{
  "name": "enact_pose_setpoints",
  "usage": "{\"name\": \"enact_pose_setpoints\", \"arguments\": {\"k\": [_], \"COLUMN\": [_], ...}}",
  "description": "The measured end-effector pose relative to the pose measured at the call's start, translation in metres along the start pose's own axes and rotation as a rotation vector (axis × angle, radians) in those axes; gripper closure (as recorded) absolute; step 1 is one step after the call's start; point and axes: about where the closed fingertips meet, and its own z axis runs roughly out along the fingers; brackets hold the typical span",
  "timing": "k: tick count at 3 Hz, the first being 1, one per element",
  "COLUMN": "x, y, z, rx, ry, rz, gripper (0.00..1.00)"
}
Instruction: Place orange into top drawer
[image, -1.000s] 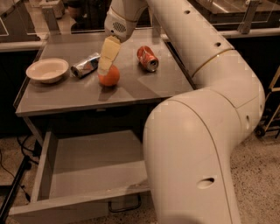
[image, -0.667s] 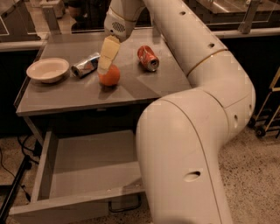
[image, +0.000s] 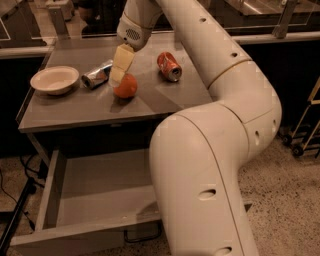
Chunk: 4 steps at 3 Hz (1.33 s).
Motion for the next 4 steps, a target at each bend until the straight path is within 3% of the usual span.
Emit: {"name": "enact_pose_setpoints", "arguments": {"k": [4], "x": [0.006], "y": [-0.008], "z": [0.037], "rx": [-0.052], "ry": [-0.025], "rz": [0.008], "gripper": [0.0]}}
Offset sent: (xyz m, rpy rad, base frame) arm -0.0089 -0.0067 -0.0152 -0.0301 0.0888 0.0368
